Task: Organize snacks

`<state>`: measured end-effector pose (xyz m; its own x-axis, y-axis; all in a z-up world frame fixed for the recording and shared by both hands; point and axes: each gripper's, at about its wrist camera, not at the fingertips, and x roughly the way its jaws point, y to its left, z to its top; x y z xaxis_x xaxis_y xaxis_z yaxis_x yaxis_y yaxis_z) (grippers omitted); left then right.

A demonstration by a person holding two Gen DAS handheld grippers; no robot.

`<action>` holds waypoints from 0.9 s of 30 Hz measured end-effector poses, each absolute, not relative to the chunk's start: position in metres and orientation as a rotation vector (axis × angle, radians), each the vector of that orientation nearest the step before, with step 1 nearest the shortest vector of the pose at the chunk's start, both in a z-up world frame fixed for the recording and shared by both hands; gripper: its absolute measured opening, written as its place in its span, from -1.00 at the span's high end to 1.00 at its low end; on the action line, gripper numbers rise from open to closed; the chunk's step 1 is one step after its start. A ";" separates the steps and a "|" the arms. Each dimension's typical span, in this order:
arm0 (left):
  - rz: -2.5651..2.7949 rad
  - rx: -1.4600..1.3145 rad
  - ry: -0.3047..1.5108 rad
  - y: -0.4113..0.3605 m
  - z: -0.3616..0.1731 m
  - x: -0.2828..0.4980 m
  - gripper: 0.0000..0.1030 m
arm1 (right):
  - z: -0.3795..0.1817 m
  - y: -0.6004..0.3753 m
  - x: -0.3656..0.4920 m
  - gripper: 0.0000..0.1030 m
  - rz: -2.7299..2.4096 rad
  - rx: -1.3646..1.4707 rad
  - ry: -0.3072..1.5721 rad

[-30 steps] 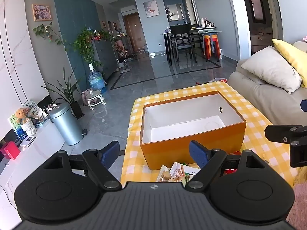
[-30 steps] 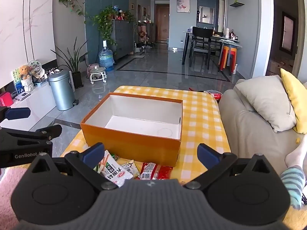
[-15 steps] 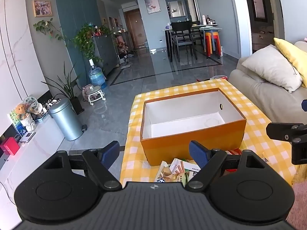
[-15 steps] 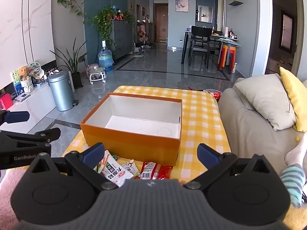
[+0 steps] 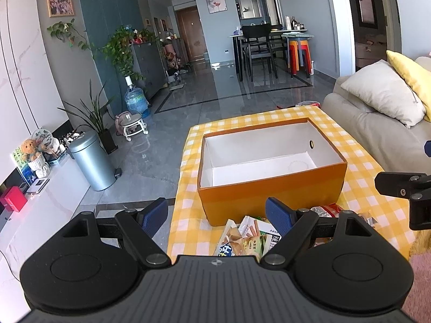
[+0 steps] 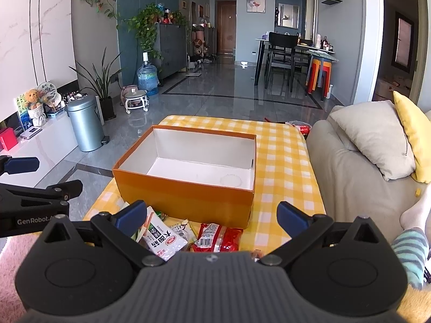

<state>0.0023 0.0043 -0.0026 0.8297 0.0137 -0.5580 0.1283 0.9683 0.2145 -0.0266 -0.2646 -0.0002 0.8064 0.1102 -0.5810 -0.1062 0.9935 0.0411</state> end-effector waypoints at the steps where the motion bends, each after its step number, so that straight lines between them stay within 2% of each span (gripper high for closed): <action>1: -0.062 0.249 0.592 0.004 -0.003 0.002 -0.87 | 0.000 -0.265 -0.026 -0.93 0.116 0.006 0.624; 27: -0.064 0.240 0.621 0.004 -0.006 0.004 -0.87 | -0.004 -0.270 -0.022 -0.93 0.099 0.026 0.650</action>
